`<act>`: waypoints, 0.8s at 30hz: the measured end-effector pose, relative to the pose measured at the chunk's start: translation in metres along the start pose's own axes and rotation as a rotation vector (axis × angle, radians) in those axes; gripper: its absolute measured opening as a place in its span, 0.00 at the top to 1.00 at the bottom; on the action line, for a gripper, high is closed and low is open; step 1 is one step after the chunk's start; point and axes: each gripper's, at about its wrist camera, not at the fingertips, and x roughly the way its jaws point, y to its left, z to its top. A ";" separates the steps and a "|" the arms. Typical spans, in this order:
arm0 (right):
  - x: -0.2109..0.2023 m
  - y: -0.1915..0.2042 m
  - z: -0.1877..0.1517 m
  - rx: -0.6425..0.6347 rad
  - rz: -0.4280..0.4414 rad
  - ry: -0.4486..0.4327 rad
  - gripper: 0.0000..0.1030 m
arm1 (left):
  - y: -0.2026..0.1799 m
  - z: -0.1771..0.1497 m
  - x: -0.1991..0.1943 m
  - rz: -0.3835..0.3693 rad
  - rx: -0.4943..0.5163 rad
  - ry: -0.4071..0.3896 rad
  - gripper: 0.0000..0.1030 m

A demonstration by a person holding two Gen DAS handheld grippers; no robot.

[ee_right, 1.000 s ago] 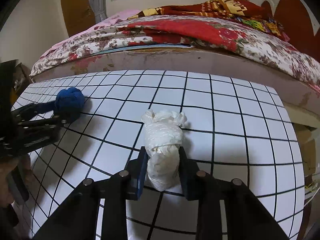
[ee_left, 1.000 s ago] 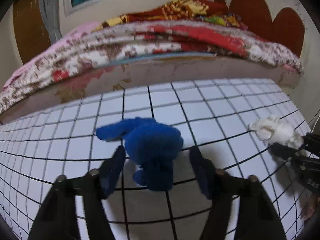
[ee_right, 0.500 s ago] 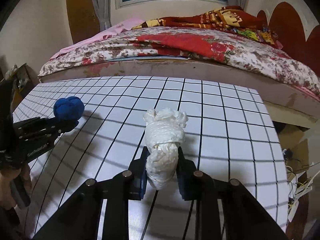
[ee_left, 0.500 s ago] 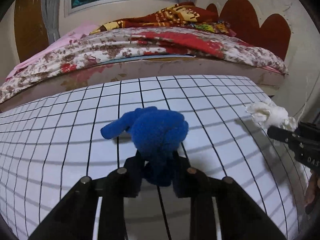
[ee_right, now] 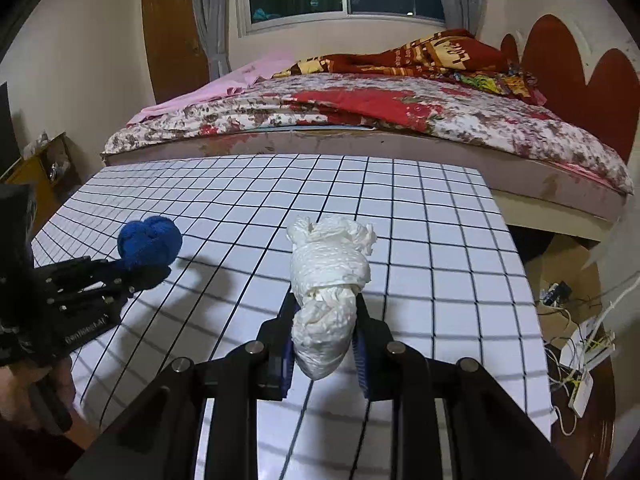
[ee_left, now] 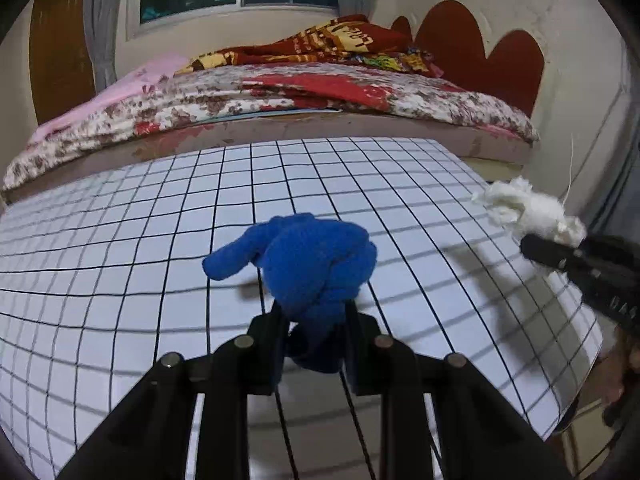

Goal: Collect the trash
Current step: 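Carry the blue cloth and white tissue off the table over the bin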

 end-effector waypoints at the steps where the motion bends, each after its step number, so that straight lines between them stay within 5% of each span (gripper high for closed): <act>1: -0.007 -0.001 -0.004 0.007 0.002 -0.003 0.75 | -0.004 -0.003 -0.004 -0.005 0.003 -0.003 0.76; 24: -0.144 -0.056 -0.093 0.062 -0.102 -0.075 0.75 | -0.112 -0.042 -0.082 -0.096 0.079 -0.079 0.76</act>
